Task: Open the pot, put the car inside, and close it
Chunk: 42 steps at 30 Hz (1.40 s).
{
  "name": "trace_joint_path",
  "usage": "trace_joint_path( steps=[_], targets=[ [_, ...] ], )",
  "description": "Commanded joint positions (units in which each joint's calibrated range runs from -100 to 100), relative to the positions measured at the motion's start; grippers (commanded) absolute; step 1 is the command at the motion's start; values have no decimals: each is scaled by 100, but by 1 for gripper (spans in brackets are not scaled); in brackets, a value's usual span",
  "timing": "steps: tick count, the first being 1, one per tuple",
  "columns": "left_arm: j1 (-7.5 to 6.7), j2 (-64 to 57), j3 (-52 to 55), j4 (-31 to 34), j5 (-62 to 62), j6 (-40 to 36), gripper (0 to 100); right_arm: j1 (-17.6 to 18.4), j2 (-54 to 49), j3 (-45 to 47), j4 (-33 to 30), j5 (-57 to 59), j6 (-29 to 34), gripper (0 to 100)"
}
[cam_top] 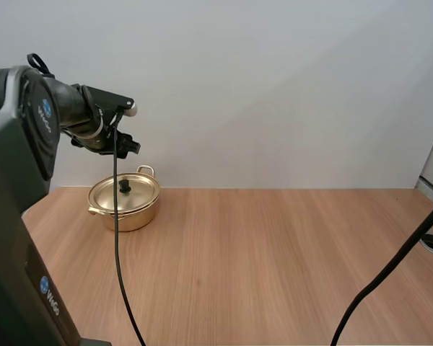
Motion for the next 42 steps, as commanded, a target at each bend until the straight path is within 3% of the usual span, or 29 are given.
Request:
trace_joint_path(
  steps=[1,2,3,4,5,6,9,12,15,24,27,30,35,38,42],
  targets=[
    [-3,-164,-7,-10,-85,387,100,-1,4,0,-6,0,1,0],
    [-3,-217,-7,-10,-85,472,100,-1,4,0,-6,0,1,0],
    [-3,-272,-7,-10,-85,458,79,-1,4,0,-6,0,1,0],
    [11,-294,-7,-22,-85,366,36,-1,4,0,-6,0,1,0],
    [31,-358,-7,-35,-91,127,2,-1,1,0,-20,0,14,0],
    [53,-397,-7,-63,-236,-98,6,-1,1,0,-88,0,66,0],
    [79,-565,-7,-72,-486,-726,6,-1,1,0,-428,0,427,0],
    [79,-817,-7,-72,-462,-771,6,-1,1,85,-1142,0,808,0],
    [79,-1127,-7,-72,-424,-771,6,-1,1,407,-1321,0,825,0],
    [79,-1981,-7,-30,-812,-761,6,-1,-78,2835,-1300,0,1551,0],
    [79,-2304,8,-264,-812,-810,0,-1,-176,3956,-1436,-1184,1551,0],
    [79,-2664,194,-484,-528,-1049,0,-1,-200,4940,-1632,-2563,1531,0],
    [55,-3486,1042,-545,185,-1545,0,-1,-189,6396,-1667,-3706,1268,0],
    [-122,-4026,1825,-534,-217,-1551,0,23,-189,7027,-1672,-4088,968,0],
    [-463,-4805,3153,-279,-1565,-1551,0,245,-436,7735,-1716,-4452,928,0]
  ],
)
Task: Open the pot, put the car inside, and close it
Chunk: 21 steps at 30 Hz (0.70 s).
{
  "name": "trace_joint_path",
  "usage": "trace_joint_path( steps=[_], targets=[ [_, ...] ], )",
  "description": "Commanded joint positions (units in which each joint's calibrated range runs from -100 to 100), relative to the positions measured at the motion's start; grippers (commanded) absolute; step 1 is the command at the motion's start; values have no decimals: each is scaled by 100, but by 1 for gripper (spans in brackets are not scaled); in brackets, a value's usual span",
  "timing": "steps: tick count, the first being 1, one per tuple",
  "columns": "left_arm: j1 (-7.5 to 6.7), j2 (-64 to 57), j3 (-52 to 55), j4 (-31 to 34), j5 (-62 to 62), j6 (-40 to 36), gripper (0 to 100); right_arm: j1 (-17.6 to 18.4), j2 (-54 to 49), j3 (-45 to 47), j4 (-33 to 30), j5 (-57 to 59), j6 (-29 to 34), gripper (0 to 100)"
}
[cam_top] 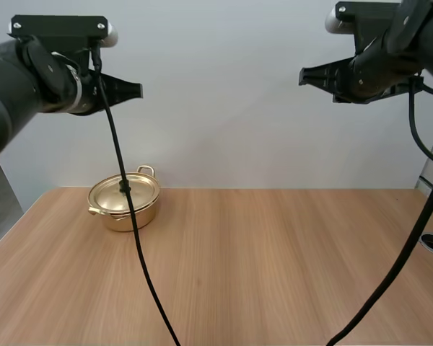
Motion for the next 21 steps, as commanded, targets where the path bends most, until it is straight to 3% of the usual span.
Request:
trace_joint_path(
  steps=[1,5,8,12,21],
  targets=[
    [-228,-667,1469,90,-1745,-5,0,166,-195,2460,-69,-630,-7,0],
    [-444,-1451,2724,90,-3187,-5,0,608,-758,3134,-764,-1576,-7,0],
    [-461,-2057,3555,48,-3431,-45,0,813,-1215,3816,-1179,-3041,-7,0],
    [-461,-2834,4296,49,-3487,-57,0,832,-1787,4670,-1211,-4436,-7,0],
    [-534,-4409,5734,49,-3474,-20,0,832,-2977,6380,-1174,-5388,-7,0]
  ],
)
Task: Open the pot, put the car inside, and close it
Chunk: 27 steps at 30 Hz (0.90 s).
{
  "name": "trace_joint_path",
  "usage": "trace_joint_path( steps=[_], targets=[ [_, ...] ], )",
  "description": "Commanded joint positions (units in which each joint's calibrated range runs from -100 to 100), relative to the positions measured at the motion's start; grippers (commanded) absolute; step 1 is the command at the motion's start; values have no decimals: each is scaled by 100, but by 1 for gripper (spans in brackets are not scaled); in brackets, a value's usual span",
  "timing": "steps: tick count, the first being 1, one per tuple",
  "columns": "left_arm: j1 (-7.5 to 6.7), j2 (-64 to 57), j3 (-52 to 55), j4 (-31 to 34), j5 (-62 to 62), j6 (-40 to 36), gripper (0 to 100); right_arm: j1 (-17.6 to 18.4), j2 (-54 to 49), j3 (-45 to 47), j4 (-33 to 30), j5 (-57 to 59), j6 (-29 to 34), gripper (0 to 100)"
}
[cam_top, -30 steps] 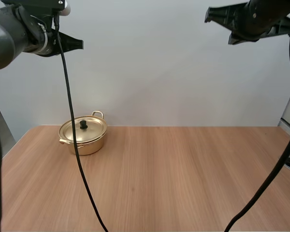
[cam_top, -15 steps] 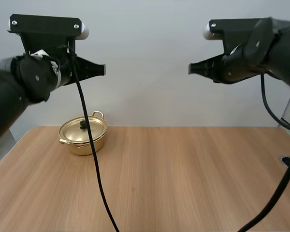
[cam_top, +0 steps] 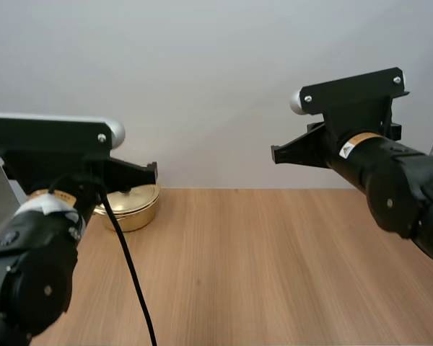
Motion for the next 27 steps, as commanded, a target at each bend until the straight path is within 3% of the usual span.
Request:
trace_joint_path(
  steps=[1,9,15,18,24,27],
  targets=[
    [-4,-653,1657,-4,4,3,0,0,-418,2339,5,-423,3,0],
    [-4,-1793,1864,42,1508,3,0,-221,-1505,3151,112,-534,3,0],
    [44,-1970,1864,57,2557,-130,0,-483,-1778,3436,994,-472,3,0],
    [123,-1970,1864,57,2796,-183,0,-479,-1964,3471,1055,-377,3,0],
    [207,-1970,1864,165,3291,-201,0,-418,-2396,3471,1032,1158,3,0],
    [207,-1970,1864,165,3291,-201,0,-403,-2512,3471,1042,1322,3,0]
  ],
)
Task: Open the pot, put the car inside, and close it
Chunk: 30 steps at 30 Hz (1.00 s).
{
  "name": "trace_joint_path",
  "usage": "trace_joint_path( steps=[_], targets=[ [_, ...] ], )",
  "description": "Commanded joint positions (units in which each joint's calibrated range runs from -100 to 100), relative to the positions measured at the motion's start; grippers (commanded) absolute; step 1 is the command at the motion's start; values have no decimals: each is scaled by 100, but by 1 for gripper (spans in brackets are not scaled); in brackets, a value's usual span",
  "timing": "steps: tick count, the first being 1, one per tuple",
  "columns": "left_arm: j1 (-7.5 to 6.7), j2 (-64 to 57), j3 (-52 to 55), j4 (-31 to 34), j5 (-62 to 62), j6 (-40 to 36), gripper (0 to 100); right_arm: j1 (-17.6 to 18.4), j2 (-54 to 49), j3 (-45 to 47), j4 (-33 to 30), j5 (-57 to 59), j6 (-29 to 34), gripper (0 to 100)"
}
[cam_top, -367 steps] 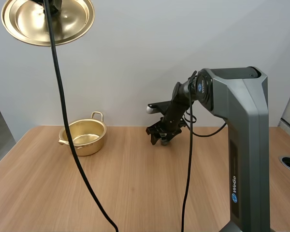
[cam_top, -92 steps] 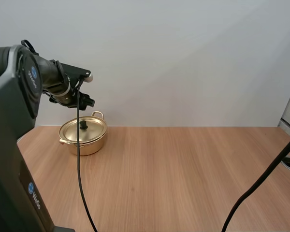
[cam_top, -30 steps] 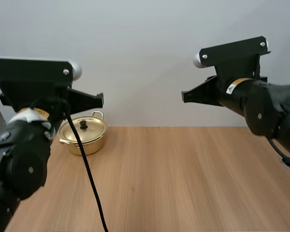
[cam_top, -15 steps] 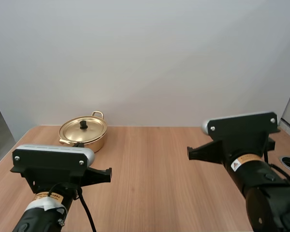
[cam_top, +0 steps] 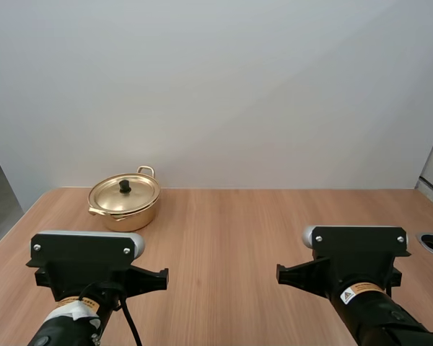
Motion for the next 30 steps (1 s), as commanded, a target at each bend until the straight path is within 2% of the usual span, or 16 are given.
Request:
trace_joint_path(
  steps=[1,7,30],
  targets=[
    [0,0,0,11,-7,4,0,2,-64,0,9,234,3,0],
    [7,0,0,12,10,4,0,2,-913,0,-42,831,3,0],
    [7,0,0,12,-59,4,0,-5,-928,0,-71,1005,180,0]
  ],
)
